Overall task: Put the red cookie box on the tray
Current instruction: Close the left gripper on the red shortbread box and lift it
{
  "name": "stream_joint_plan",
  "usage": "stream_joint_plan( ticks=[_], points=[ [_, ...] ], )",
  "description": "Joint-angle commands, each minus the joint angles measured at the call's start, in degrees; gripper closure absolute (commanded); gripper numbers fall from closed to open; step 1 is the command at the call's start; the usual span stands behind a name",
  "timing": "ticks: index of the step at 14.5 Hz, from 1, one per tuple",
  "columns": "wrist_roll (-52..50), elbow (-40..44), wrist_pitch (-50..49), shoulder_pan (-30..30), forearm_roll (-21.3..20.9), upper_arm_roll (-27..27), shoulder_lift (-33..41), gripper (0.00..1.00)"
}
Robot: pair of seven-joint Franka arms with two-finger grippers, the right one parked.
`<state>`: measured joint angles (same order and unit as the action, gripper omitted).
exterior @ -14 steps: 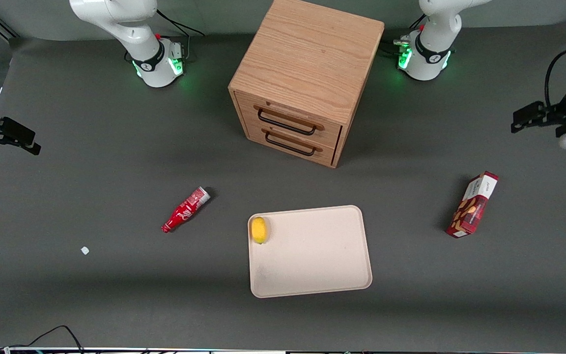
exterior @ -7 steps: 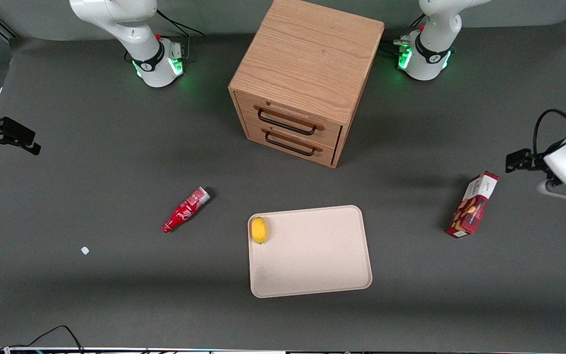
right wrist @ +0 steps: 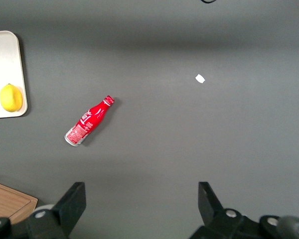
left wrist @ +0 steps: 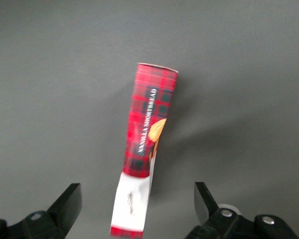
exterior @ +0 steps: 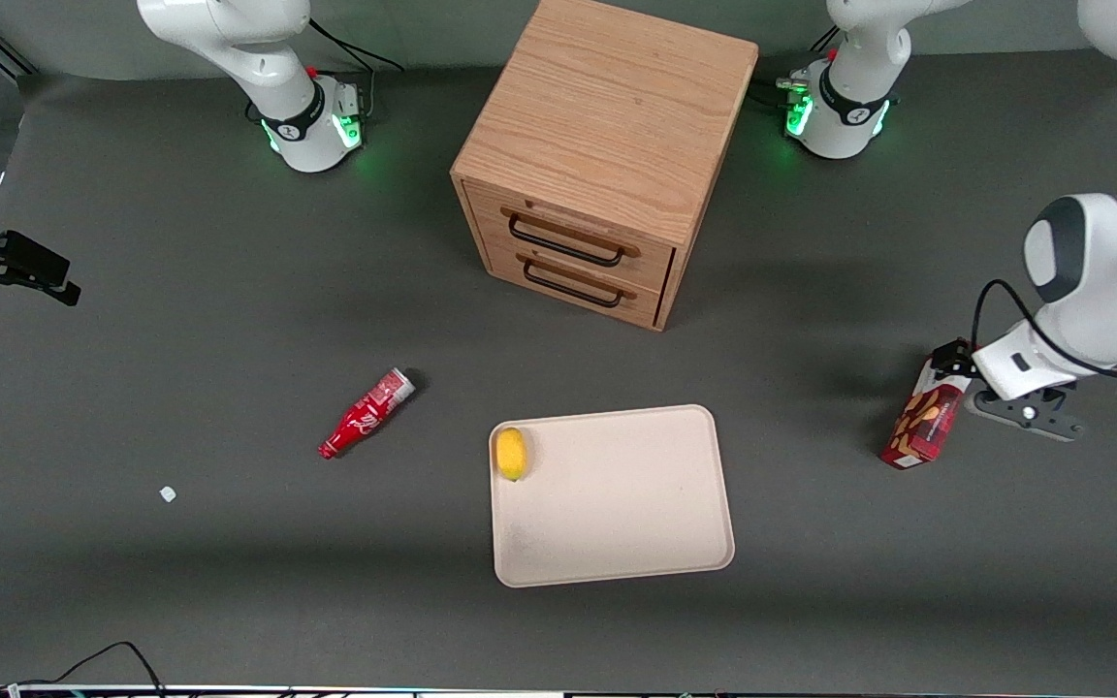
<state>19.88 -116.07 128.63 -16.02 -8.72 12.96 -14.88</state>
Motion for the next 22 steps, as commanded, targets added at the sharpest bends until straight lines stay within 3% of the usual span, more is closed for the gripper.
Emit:
stream_joint_plan(
  ticks=[1, 11, 12, 14, 15, 16, 22],
  points=[
    [3.06, -1.96, 4.43, 1.78, -1.21, -2.5, -1.28, 0.0],
    [3.68, -4.6, 15.16, 3.28, -1.3, -4.61, -7.35, 0.03],
    [3.68, -4.6, 15.16, 3.28, -1.3, -4.88, -7.61, 0.18],
    [4.47, -4.6, 15.16, 3.63, -1.3, -4.97, -7.79, 0.7],
    [4.56, -4.52, 15.16, 3.63, -1.3, -4.97, -7.88, 0.89],
    [4.56, -4.52, 15.08, 3.63, -1.39, -5.05, -7.88, 1.0],
    [3.59, -2.85, 12.8, 3.63, -0.78, -4.97, -5.61, 1.0]
  ],
)
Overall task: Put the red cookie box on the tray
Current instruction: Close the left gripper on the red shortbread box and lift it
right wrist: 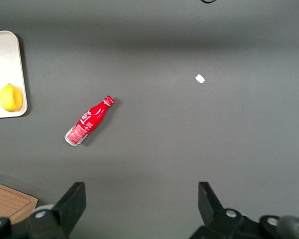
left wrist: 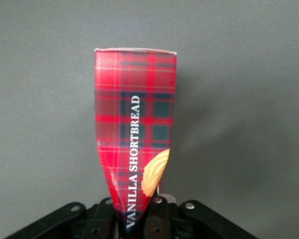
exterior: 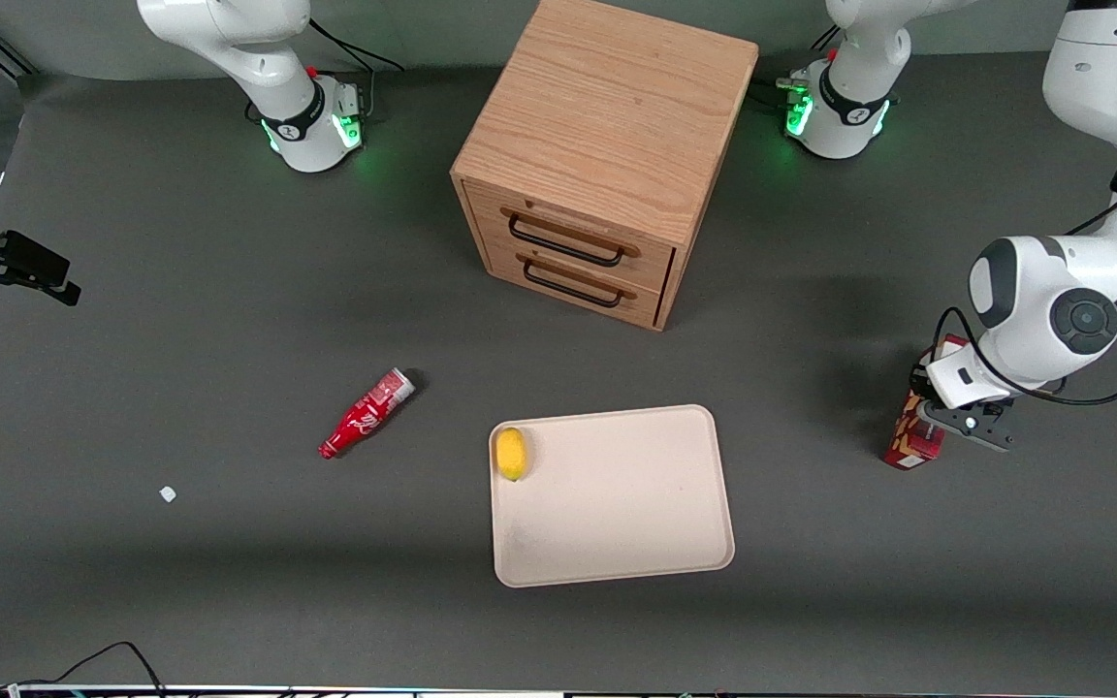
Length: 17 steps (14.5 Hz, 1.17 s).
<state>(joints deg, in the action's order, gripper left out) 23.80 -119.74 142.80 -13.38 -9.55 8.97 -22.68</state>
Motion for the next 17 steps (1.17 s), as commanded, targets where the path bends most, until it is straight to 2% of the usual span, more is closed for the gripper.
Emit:
stream_joint_plan(
  ticks=[1, 4, 7, 9, 10, 14, 17],
  points=[
    [-0.76, 2.12, -4.08, 0.99, 0.5, -0.98, 3.16, 1.0],
    [-4.01, 11.07, -17.52, 1.87, 2.51, -0.63, 4.66, 1.0],
    [-8.31, 19.6, -28.25, 3.45, 7.6, -0.36, 4.66, 1.0],
    [-14.53, 25.66, -34.49, 5.9, 8.41, -0.1, 3.96, 1.0],
    [-22.31, 31.17, -38.78, 8.18, 8.41, 1.73, 2.39, 1.0],
    [-38.35, 39.04, -40.85, 14.07, 8.67, 4.03, -2.88, 1.0],
    [-51.62, 47.19, -39.79, 19.69, 8.59, 4.82, -10.16, 1.0]
  ],
)
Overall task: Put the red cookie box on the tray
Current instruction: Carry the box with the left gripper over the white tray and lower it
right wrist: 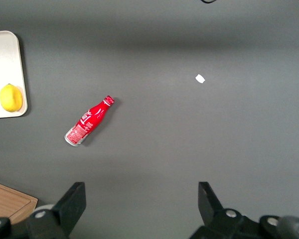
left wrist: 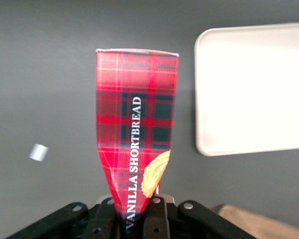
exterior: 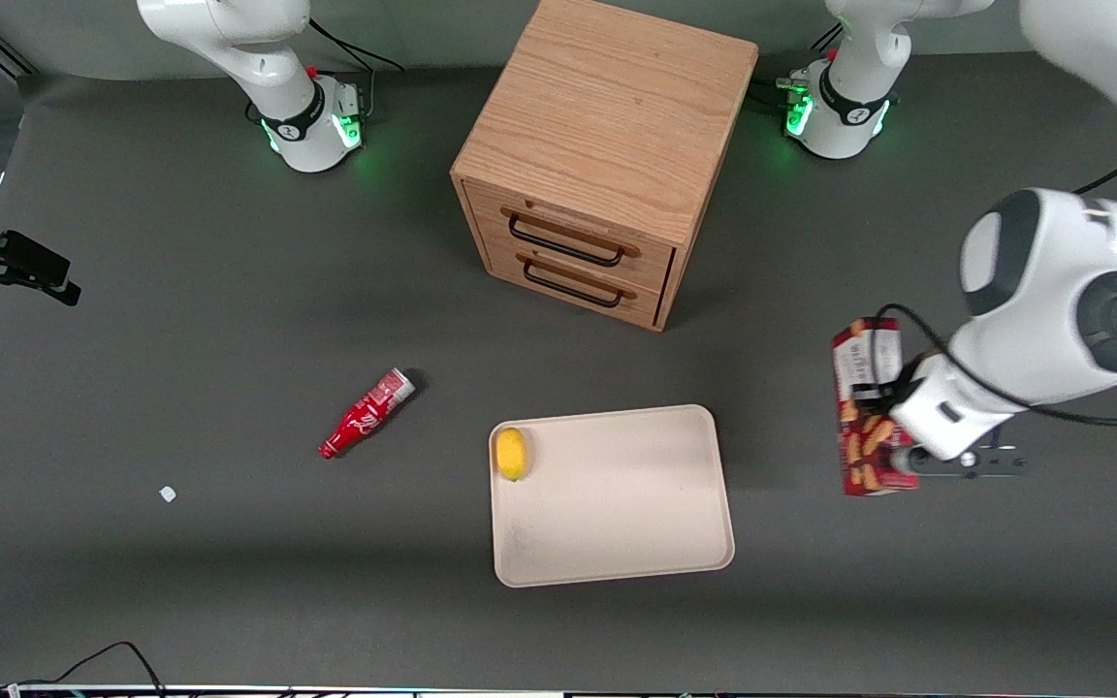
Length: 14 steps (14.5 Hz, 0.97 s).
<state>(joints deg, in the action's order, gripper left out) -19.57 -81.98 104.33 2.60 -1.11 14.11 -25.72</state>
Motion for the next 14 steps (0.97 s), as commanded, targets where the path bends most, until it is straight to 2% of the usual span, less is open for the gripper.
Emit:
stream_joint_plan(
  ticks=[1, 4, 6, 9, 12, 14],
  points=[
    [-12.04, 12.69, -0.97, 5.64, -0.11, -0.32, -10.11, 1.0],
    [-19.0, 14.4, 4.98, 9.34, -1.69, -0.4, -15.58, 1.0],
    [-20.77, 14.31, 8.07, 11.19, -5.11, -0.4, -18.48, 1.0],
    [-21.48, 13.78, 12.12, 11.72, -6.35, -0.4, -21.65, 1.0],
    [-21.3, 13.34, 13.88, 12.34, -10.04, -0.4, -23.85, 1.0],
    [-21.39, 13.25, 13.97, 12.34, -10.31, -0.49, -24.47, 1.0]
  ],
)
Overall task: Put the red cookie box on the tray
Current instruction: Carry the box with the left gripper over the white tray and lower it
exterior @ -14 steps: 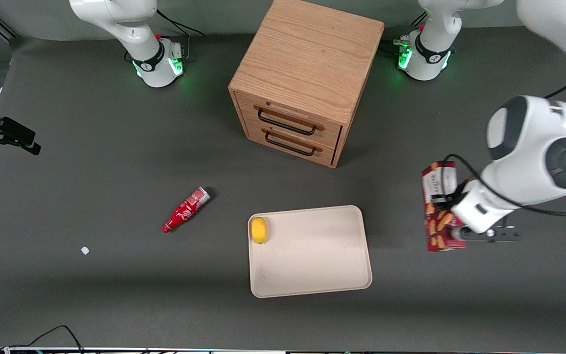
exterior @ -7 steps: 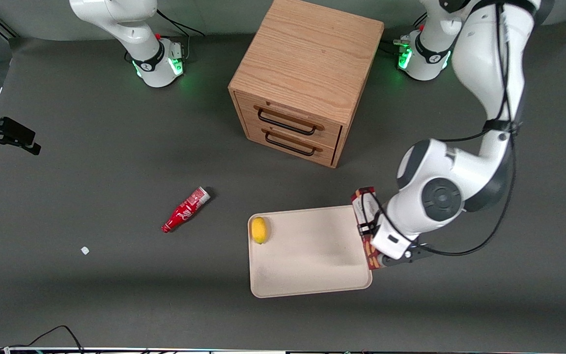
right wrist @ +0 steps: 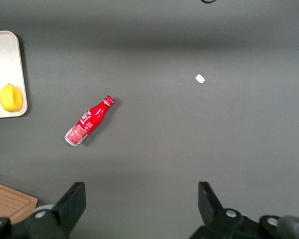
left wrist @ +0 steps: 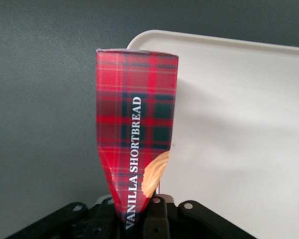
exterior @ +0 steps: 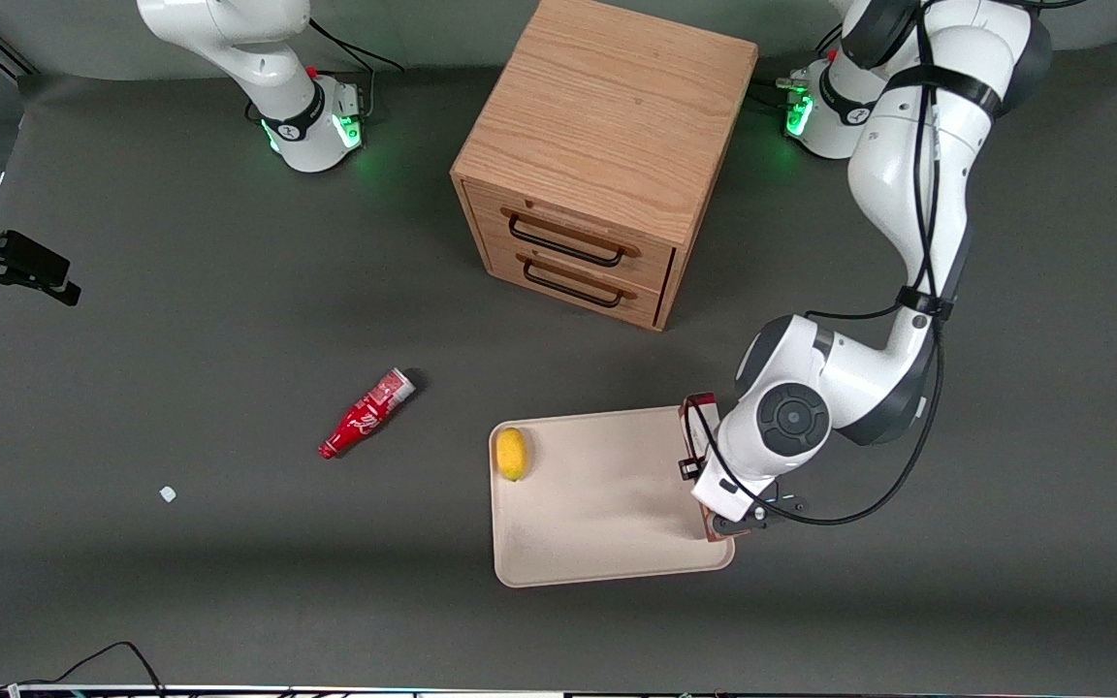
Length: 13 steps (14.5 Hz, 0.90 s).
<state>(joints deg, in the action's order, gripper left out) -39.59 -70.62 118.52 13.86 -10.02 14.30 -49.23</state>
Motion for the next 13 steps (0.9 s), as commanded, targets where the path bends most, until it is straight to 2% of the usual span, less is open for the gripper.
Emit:
stream_joint_plan(
  ticks=[1, 6, 11, 13],
  points=[
    [-1.28, 1.8, -0.22, 1.17, -1.49, -0.67, -1.04, 1.0],
    [-0.67, 0.22, 3.81, 1.35, -1.58, -0.67, -1.49, 1.0],
    [-0.05, 0.13, 3.73, 1.34, -1.75, -0.85, -1.49, 1.0],
    [0.03, -0.4, 3.91, 1.34, -2.28, -0.94, -1.14, 0.0]
  ],
)
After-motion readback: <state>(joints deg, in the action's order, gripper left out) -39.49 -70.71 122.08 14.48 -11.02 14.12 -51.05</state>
